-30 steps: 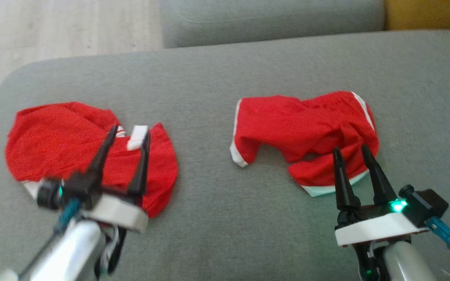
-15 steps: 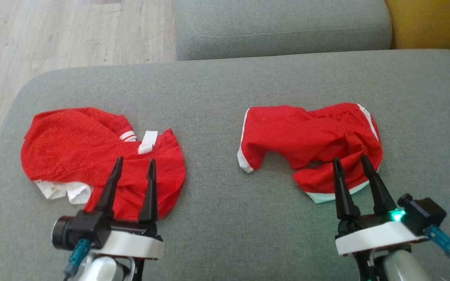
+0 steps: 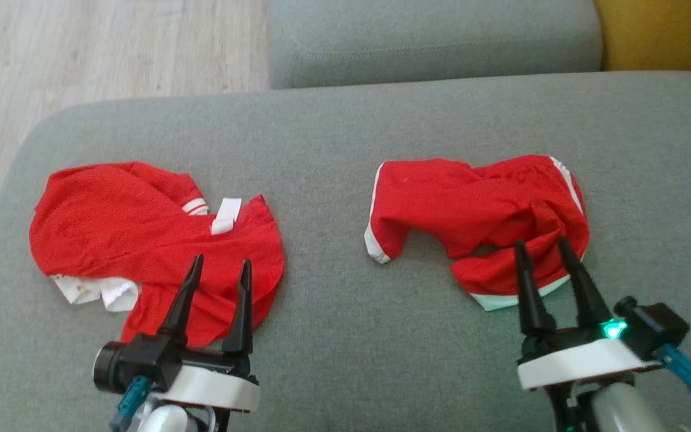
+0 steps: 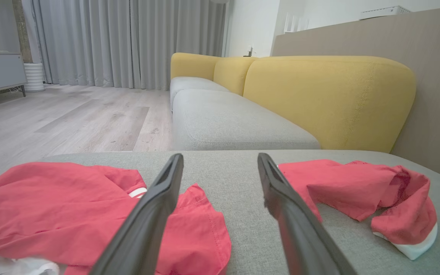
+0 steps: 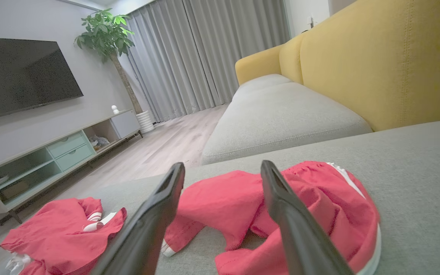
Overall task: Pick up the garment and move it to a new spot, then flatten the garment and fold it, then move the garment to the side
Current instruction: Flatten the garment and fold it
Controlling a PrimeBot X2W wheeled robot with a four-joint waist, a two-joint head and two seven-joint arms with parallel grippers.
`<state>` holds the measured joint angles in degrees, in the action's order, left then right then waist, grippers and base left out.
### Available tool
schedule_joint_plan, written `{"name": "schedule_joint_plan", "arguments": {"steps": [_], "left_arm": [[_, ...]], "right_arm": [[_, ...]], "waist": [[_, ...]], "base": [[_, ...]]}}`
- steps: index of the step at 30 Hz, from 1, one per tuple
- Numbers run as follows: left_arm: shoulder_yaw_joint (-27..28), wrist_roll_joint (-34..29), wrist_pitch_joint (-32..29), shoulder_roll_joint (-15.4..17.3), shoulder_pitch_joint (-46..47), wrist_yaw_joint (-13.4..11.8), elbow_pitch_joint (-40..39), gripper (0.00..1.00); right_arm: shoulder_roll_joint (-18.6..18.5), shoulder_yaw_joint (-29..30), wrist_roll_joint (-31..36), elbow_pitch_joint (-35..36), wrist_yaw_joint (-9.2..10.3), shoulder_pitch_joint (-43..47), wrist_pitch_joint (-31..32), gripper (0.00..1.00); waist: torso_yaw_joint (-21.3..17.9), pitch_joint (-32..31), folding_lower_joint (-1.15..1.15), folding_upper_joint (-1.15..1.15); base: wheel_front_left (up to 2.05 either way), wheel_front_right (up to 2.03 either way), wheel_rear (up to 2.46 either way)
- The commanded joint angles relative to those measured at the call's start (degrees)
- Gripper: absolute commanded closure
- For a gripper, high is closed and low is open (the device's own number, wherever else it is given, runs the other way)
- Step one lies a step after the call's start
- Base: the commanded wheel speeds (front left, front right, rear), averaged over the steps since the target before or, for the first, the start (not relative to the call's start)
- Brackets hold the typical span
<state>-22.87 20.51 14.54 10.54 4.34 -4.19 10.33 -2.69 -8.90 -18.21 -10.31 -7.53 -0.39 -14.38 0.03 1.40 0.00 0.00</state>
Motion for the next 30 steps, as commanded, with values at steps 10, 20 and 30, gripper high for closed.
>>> {"name": "schedule_joint_plan", "arguments": {"steps": [10, 20, 30], "left_arm": [[4.0, -2.7, 0.5, -1.1, 5.8, 2.9, -1.0, 0.0], [5.1, -4.2, 0.5, -3.2, 8.9, 5.5, -0.1, 0.0], [6.7, -5.4, 0.5, -4.6, 9.6, 7.1, 0.8, 0.0]], "right_arm": [[-0.2, 14.7, 2.8, -9.7, 0.04, -15.4, -0.2, 0.0], [-0.2, 31.4, 8.4, -38.7, 0.04, -33.9, 2.2, 0.0], [-0.2, 41.1, 21.2, -54.3, 0.04, -41.2, 0.0, 1.0]], "waist": [[2.7, 7.4, 0.0, 0.0], [6.0, 12.8, 0.0, 0.0], [6.8, 13.3, 0.0, 0.0]], "base": [[0.0, 0.0, 0.0], [0.0, 0.0, 0.0], [0.0, 0.0, 0.0]]}}
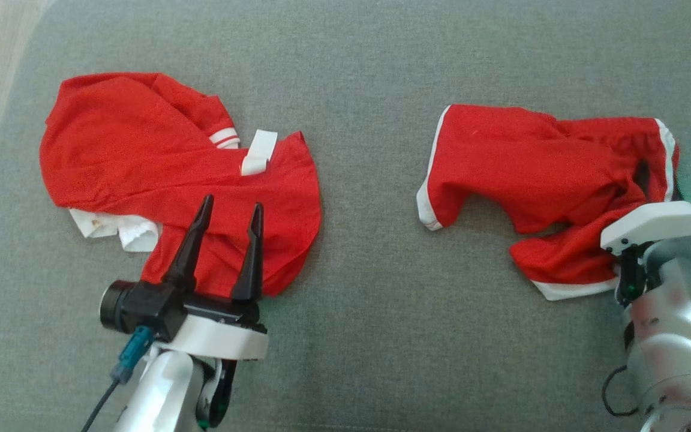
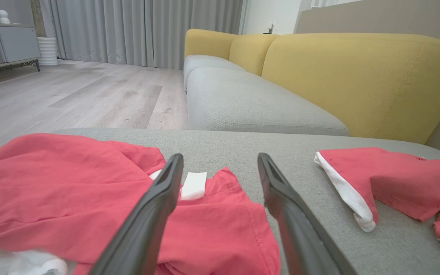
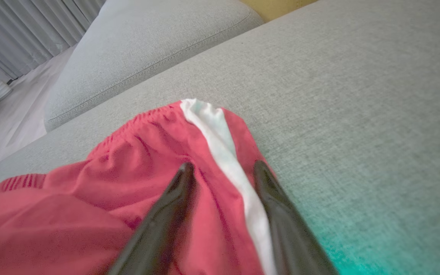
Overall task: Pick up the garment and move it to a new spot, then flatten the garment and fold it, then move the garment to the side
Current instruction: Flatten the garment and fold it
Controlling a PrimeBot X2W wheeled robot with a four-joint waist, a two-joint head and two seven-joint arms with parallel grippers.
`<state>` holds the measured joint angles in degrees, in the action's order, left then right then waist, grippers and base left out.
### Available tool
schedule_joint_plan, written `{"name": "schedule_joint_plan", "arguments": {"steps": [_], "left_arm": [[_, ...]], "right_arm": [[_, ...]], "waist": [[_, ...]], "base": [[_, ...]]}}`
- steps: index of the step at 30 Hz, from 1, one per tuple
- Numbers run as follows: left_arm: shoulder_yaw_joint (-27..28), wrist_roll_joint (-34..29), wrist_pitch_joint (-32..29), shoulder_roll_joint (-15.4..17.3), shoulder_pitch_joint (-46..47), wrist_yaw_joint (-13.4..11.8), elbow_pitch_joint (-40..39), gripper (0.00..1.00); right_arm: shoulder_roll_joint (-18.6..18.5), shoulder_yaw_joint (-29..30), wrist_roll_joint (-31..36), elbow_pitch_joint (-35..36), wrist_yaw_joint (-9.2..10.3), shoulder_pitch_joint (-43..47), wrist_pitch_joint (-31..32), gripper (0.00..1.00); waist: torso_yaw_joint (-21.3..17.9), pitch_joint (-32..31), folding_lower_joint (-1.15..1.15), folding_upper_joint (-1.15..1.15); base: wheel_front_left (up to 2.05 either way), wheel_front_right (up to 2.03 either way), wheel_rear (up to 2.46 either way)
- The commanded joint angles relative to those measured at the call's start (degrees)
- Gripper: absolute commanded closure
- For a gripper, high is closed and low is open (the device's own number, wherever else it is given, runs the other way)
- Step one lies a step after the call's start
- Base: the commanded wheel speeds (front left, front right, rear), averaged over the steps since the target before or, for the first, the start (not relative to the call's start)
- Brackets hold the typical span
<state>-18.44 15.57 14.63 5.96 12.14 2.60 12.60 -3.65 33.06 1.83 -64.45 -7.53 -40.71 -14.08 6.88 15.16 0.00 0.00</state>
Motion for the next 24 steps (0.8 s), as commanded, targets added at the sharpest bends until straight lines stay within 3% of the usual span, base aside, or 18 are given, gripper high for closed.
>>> {"name": "schedule_joint_plan", "arguments": {"steps": [1, 5, 14, 19, 24], "left_arm": [[2.5, -0.5, 0.4, -0.2, 1.7, 0.3, -1.4, 0.0], [3.1, -0.6, 0.4, -0.6, 1.2, 0.5, -1.1, 0.0], [4.7, -0.5, 0.4, -1.9, -0.8, 0.8, -1.4, 0.0], [5.7, -0.4, 0.4, -2.4, -2.2, 0.8, -1.9, 0.0], [6.4, -0.3, 0.4, -2.7, -3.6, 1.1, -2.3, 0.0]], "right_arm": [[0.8, -0.5, 1.8, -0.1, 0.04, -1.3, -0.5, 1.0], [0.8, 0.9, 3.8, 2.0, 0.04, -2.3, -0.8, 1.0], [-0.7, 1.2, 12.3, 16.4, 0.04, -7.0, 0.1, 1.0], [-4.4, -2.9, 15.0, 23.7, 0.04, -12.3, 3.2, 1.0], [-5.9, -11.9, 16.2, 29.0, 0.04, -13.6, 4.2, 1.0]], "waist": [[-0.2, -0.8, 0.0, 0.0], [-0.6, -2.2, 0.0, 0.0], [-0.8, -6.6, 0.0, 0.0], [0.2, -8.2, 0.0, 0.0], [1.4, -8.8, 0.0, 0.0]], "base": [[0.0, 0.0, 0.0], [0.0, 0.0, 0.0], [0.0, 0.0, 0.0], [0.0, 0.0, 0.0], [0.0, 0.0, 0.0]]}}
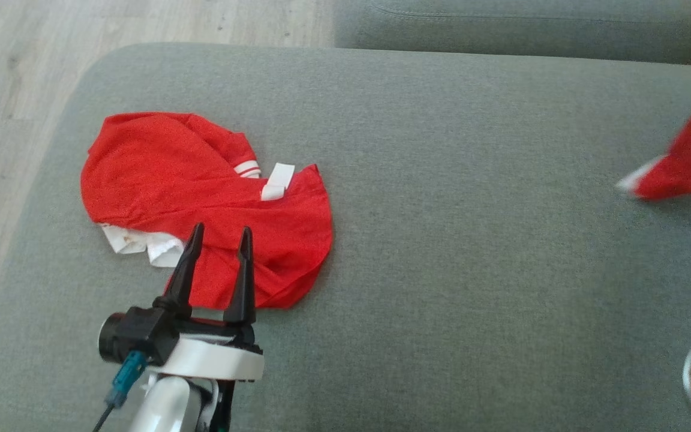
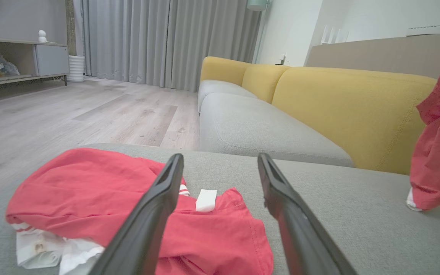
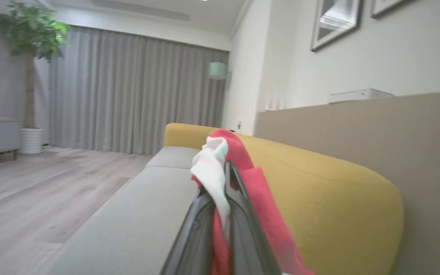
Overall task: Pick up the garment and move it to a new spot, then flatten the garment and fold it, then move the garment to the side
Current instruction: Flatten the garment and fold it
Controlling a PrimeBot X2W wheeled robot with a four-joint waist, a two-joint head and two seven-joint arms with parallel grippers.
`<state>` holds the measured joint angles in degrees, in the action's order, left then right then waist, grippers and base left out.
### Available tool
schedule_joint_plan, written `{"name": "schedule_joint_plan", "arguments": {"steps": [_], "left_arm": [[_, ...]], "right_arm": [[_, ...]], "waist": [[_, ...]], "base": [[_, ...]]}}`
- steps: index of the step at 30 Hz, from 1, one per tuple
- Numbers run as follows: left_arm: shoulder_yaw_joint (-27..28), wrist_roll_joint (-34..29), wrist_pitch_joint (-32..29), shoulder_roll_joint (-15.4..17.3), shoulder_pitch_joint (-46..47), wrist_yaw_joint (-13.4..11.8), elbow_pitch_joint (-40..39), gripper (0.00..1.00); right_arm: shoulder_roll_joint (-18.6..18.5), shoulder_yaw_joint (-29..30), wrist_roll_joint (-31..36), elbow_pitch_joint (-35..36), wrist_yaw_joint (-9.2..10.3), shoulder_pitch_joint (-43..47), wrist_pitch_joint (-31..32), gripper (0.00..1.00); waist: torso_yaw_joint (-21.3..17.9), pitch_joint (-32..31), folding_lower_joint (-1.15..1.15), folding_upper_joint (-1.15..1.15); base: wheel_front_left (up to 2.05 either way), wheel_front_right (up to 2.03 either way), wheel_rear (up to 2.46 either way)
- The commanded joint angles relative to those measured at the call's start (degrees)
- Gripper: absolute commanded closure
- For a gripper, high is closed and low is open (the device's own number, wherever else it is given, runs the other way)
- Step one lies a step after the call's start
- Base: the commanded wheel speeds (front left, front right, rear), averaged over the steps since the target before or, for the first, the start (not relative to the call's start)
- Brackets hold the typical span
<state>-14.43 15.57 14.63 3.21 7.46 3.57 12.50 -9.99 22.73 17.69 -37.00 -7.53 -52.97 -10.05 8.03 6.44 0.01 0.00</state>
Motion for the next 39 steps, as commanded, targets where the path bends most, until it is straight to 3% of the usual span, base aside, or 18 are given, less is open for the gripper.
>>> {"name": "schedule_joint_plan", "arguments": {"steps": [1, 6, 14, 15, 16, 17, 20, 26, 39], "left_arm": [[2.4, -0.3, 0.4, 0.0, 0.9, 0.2, -2.2, 0.0], [2.3, -0.6, 0.4, -0.1, 0.6, 0.6, -1.9, 0.0], [1.8, -0.8, 0.4, -0.2, 1.9, 1.2, -1.1, 0.0], [1.6, -0.8, 0.4, -0.2, 1.9, 1.2, -1.0, 0.0], [1.5, -0.8, 0.4, -0.2, 1.8, 1.2, -0.8, 0.0], [1.4, -0.8, 0.4, -0.2, 1.7, 1.2, -0.7, 0.0], [1.4, -0.8, 0.4, -0.2, 1.3, 1.2, -0.4, 0.0], [1.5, -0.7, 0.4, -0.3, 0.3, 1.2, -0.2, 0.0], [2.2, -0.9, 0.4, -0.3, -0.2, 1.1, -1.4, 0.0]], "right_arm": [[0.8, -3.6, 0.3, 2.3, 0.04, -0.6, 0.5, 1.0], [3.8, -16.0, 1.5, 4.1, 0.04, 9.1, 1.3, 1.0], [7.0, -33.9, -5.0, -4.9, 0.04, 24.1, -0.4, 1.0], [7.1, -36.5, -6.9, -5.3, 0.04, 24.8, -0.4, 0.8], [7.1, -38.6, -8.9, -5.4, 0.04, 25.5, -0.4, 0.17], [7.1, -40.2, -10.6, -5.4, 0.04, 26.0, 0.0, 0.0], [7.1, -42.7, -14.3, -4.3, 0.04, 27.0, 0.1, 0.0], [7.1, -39.6, -17.9, -1.2, 0.04, 28.2, -0.8, 0.0], [7.1, -23.1, -26.1, 11.6, 0.04, 37.7, -4.2, 0.0]], "waist": [[0.5, -0.1, -0.01, 0.0], [1.9, 0.3, -0.01, 0.0], [3.8, 0.1, -0.01, 0.0], [3.9, 0.0, -0.01, 0.0], [4.0, -0.2, -0.01, 0.0], [3.9, -0.4, -0.01, 0.0], [3.6, -1.2, -0.01, 0.0], [2.1, -2.5, -0.01, 0.0], [-5.5, -2.5, -0.01, 0.0]], "base": [[0.0, 0.0, 0.0], [0.0, 0.0, 0.0], [0.0, 0.0, 0.0], [0.0, 0.0, 0.0], [0.0, 0.0, 0.0], [0.0, 0.0, 0.0], [0.0, 0.0, 0.0], [0.0, 0.0, 0.0], [0.0, 0.0, 0.0]]}}
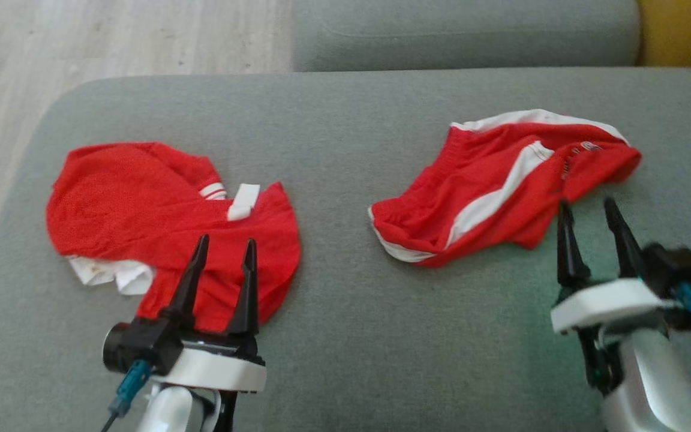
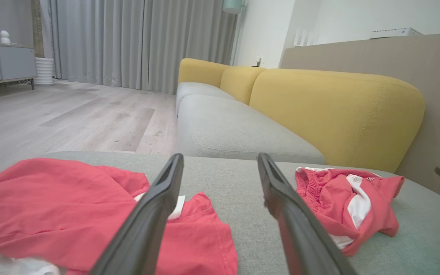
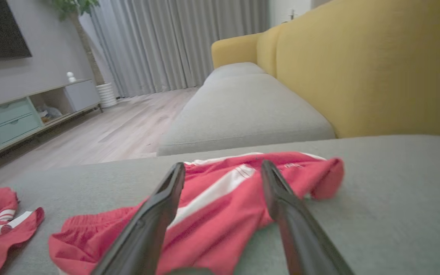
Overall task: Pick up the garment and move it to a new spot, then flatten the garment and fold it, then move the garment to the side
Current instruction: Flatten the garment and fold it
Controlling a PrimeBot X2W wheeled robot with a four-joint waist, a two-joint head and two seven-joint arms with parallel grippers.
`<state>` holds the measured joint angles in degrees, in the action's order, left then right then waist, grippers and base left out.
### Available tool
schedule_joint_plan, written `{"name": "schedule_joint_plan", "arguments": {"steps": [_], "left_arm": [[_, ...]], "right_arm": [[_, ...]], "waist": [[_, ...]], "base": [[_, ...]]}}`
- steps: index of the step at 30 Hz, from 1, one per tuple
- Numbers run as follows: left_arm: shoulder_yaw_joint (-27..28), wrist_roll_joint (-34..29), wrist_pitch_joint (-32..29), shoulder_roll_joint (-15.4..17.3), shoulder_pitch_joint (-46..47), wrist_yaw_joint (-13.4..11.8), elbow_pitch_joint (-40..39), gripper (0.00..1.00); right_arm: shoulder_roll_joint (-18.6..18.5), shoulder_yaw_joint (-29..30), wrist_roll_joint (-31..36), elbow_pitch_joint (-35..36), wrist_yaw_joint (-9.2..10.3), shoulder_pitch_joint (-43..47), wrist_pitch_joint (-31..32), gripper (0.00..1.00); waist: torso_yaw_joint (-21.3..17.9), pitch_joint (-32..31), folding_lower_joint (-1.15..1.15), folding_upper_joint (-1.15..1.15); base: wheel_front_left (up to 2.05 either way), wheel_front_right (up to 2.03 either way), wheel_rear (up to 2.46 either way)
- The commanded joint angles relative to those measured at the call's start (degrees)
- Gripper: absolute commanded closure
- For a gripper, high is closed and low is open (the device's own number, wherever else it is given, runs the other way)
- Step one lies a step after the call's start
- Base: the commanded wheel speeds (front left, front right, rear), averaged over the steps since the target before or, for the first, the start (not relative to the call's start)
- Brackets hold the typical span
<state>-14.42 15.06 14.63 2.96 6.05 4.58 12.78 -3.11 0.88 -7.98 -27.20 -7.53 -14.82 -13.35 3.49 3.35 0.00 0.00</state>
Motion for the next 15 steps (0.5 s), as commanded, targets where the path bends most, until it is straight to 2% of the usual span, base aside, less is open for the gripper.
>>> {"name": "schedule_joint_plan", "arguments": {"steps": [1, 7, 15], "left_arm": [[2.0, -0.4, 0.4, -0.1, 1.4, 0.1, -1.7, 0.0], [0.9, -0.5, 0.4, -0.1, 2.6, 0.4, -1.2, 0.0], [-0.1, -0.4, 0.4, -0.1, 4.2, 0.8, -0.8, 0.0]], "right_arm": [[0.2, -0.8, -1.1, 2.4, 0.04, 0.6, -1.0, 0.0], [0.2, 1.1, -1.8, 4.3, 0.04, 3.9, -1.4, 0.0], [0.2, 2.7, 1.1, 5.9, 0.04, 0.0, -0.3, 0.0]], "waist": [[-1.3, 0.9, 0.0, 0.0], [-2.3, 2.8, 0.0, 0.0], [-1.0, 5.7, 0.0, 0.0]], "base": [[0.0, 0.0, 0.0], [0.0, 0.0, 0.0], [0.0, 0.0, 0.0]]}}
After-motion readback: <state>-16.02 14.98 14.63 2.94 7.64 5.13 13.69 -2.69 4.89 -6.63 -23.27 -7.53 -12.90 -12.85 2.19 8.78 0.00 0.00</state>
